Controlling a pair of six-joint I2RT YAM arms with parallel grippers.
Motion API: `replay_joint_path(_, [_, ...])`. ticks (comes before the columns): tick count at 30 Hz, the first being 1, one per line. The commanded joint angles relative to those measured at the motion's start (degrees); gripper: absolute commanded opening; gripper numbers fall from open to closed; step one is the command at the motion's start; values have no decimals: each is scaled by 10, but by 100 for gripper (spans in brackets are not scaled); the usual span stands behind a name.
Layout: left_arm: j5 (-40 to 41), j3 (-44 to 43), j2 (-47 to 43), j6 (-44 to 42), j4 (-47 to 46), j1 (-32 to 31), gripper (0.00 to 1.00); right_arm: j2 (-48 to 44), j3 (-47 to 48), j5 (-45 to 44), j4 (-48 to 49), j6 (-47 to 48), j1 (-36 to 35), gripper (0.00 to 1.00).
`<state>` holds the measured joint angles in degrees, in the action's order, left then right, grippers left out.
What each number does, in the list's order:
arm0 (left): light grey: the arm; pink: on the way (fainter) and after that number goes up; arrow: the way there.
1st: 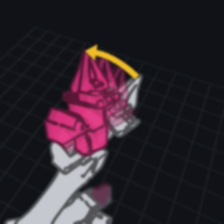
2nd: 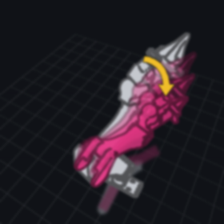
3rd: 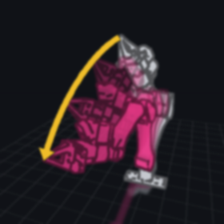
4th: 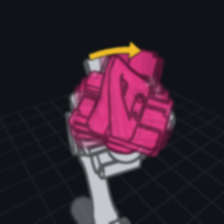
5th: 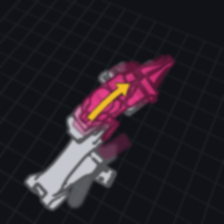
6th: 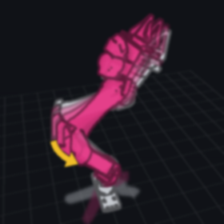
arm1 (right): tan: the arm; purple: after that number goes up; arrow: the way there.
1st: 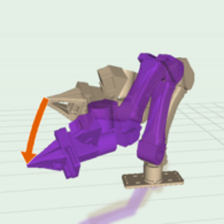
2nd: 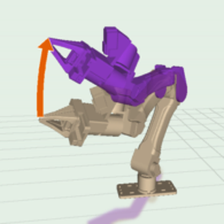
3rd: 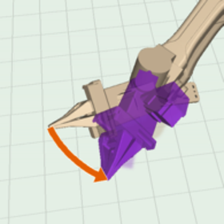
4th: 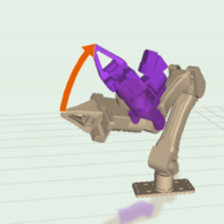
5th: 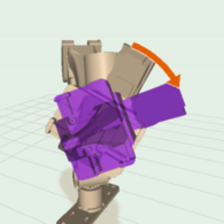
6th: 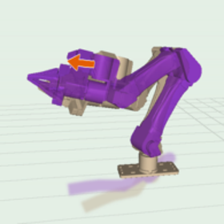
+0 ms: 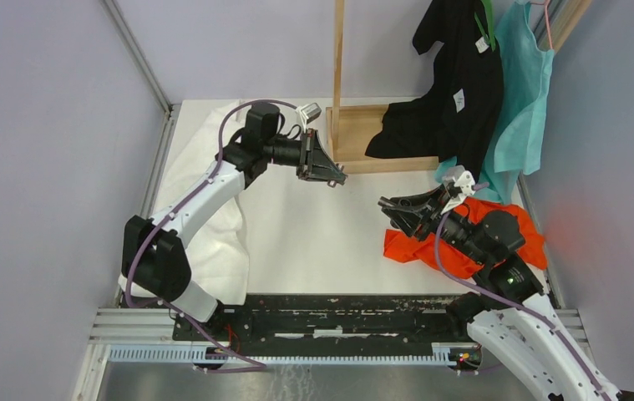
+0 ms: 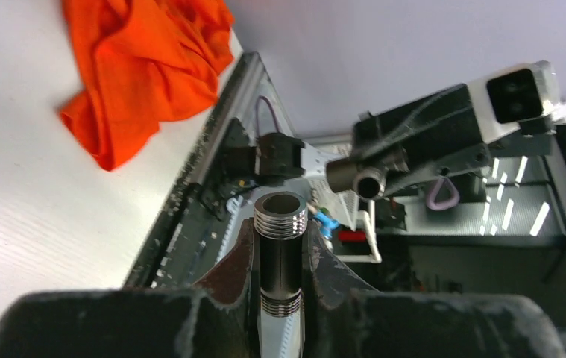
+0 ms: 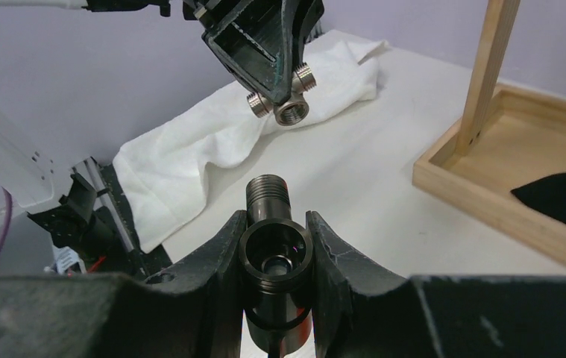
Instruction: Install the water faucets
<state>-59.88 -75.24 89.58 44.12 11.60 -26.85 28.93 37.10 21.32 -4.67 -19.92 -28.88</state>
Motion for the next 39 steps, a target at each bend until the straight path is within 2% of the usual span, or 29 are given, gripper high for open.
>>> replay_joint_path(1, [-79, -30, -10, 94, -32, 1, 3, 4, 8, 53, 104, 97, -4, 1])
replay_joint_path(7, [-141, 22, -25, 237, -194, 1, 3, 18, 69, 57, 37, 221, -11, 1])
replay_joint_path(11, [-158, 34, -41, 234, -215, 1, 3, 10, 88, 65, 38, 321, -16, 1])
replay_joint_path(15, [-175, 47, -58, 247, -244, 1, 3, 31, 126, 59, 24, 383, -31, 1])
replay_joint_path(19, [-168, 64, -81, 252, -269, 6, 3, 56, 128, 45, 12, 458, -80, 1])
replay_joint_path(23, [-168, 75, -92, 256, -271, 25, 3, 95, 129, -62, 11, 527, -184, 1])
replay_joint_path(25, [-163, 82, -96, 258, -273, 38, 3, 117, 125, -144, 18, 560, -237, 1])
replay_joint_path(29, [-169, 95, -96, 275, -274, 56, 3, 144, 89, -302, 82, 625, -320, 1])
replay_joint_path(33, [-192, 111, -95, 275, -271, 65, 3, 155, 51, -330, 129, 691, -353, 1])
replay_joint_path(37, [-203, 129, -84, 255, -261, 70, 3, 200, 39, -446, 156, 788, -408, 1])
replay_joint_path(39, [-195, 139, -83, 241, -243, 70, 3, 206, 33, -459, 179, 794, -416, 1])
